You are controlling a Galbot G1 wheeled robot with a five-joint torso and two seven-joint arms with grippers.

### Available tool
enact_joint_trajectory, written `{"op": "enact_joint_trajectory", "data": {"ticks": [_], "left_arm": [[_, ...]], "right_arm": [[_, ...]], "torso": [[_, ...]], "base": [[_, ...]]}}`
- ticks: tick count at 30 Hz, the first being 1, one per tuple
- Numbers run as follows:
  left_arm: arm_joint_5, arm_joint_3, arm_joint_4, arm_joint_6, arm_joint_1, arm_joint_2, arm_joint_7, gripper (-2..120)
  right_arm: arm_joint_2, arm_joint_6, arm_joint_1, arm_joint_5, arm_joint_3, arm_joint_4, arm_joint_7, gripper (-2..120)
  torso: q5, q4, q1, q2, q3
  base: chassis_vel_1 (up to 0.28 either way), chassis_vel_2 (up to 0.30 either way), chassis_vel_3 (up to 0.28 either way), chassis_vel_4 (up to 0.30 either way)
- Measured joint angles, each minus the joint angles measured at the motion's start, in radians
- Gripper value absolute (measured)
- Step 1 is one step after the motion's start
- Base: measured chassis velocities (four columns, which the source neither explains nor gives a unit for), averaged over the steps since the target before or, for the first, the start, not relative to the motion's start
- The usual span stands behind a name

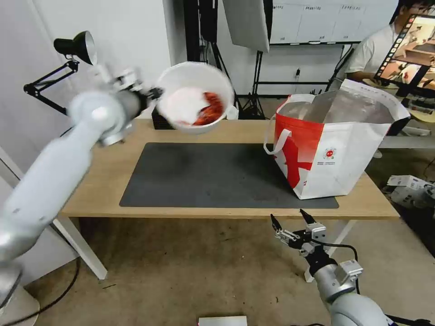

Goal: Pick up the trash from the table and place it into the takeout bag.

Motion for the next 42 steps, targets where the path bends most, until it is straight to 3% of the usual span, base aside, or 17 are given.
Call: {"op": "enact_joint_trajectory", "data": {"ticks": [4, 6, 8, 9, 10, 12, 16, 19, 28, 32, 36, 42], "left_arm": [[0.000, 0.044, 0.042, -0.004, -0.065, -0.065, -0.006, 0], [0.010, 0.109, 0.152, -0.007, -0.182, -0.209, -0.015, 0], [0.012, 0.113, 0.163, -0.007, -0.190, -0.222, -0.015, 0], [0.045, 0.149, 0.259, -0.012, -0.244, -0.319, -0.018, 0], [0.045, 0.149, 0.259, -0.012, -0.244, -0.319, -0.018, 0], [0.119, 0.193, 0.357, -0.014, -0.282, -0.407, -0.007, 0], [0.219, 0.241, 0.424, -0.026, -0.303, -0.485, 0.009, 0], [0.380, 0.309, 0.467, -0.068, -0.302, -0.557, 0.031, 0], [0.542, 0.390, 0.466, -0.123, -0.255, -0.598, 0.078, 0], [0.548, 0.402, 0.459, -0.128, -0.245, -0.598, 0.094, 0], [0.527, 0.421, 0.455, -0.128, -0.233, -0.598, 0.129, 0], [0.358, 0.432, 0.446, -0.078, -0.229, -0.598, 0.141, 0]], "right_arm": [[0.000, 0.000, 0.000, 0.000, 0.000, 0.000, 0.000, 100], [0.000, 0.000, 0.000, 0.000, 0.000, 0.000, 0.000, 100], [0.000, 0.000, 0.000, 0.000, 0.000, 0.000, 0.000, 100], [0.000, 0.000, 0.000, 0.000, 0.000, 0.000, 0.000, 100], [0.000, 0.000, 0.000, 0.000, 0.000, 0.000, 0.000, 100], [0.000, 0.000, 0.000, 0.000, 0.000, 0.000, 0.000, 100], [0.000, 0.000, 0.000, 0.000, 0.000, 0.000, 0.000, 100], [0.000, 0.000, 0.000, 0.000, 0.000, 0.000, 0.000, 100], [0.000, 0.000, 0.000, 0.000, 0.000, 0.000, 0.000, 100], [0.000, 0.000, 0.000, 0.000, 0.000, 0.000, 0.000, 100], [0.000, 0.000, 0.000, 0.000, 0.000, 0.000, 0.000, 100], [0.000, 0.000, 0.000, 0.000, 0.000, 0.000, 0.000, 100]], "torso": [[0.0000, -0.0002, 0.000, 0.000, 0.000], [-0.0001, -0.0001, 0.000, 0.000, 0.000], [-0.0001, -0.0001, 0.000, 0.000, 0.000], [-0.0001, 0.0000, 0.000, 0.000, 0.000], [-0.0001, 0.0000, 0.000, 0.000, 0.000], [-0.0001, -0.0002, 0.000, 0.000, 0.000], [-0.0002, -0.0001, 0.000, 0.000, 0.000], [-0.0002, -0.0003, 0.000, 0.000, 0.000], [-0.0004, 0.0002, 0.000, 0.000, 0.000], [-0.0005, 0.0003, 0.000, 0.000, 0.000], [-0.0006, 0.0002, 0.000, 0.000, 0.000], [-0.0007, 0.0001, 0.000, 0.000, 0.000]], "base": [[0.000, 0.000, 0.000, 0.000], [0.000, 0.000, 0.000, 0.000], [0.000, 0.000, 0.000, 0.000], [0.000, 0.000, 0.000, 0.000], [0.000, 0.000, 0.000, 0.000], [0.000, 0.000, 0.000, 0.000], [0.000, 0.000, 0.000, 0.000], [0.000, 0.000, 0.000, 0.000], [0.000, 0.000, 0.000, 0.000], [0.000, 0.000, 0.000, 0.000], [0.000, 0.000, 0.000, 0.000], [0.000, 0.000, 0.000, 0.000]]}}
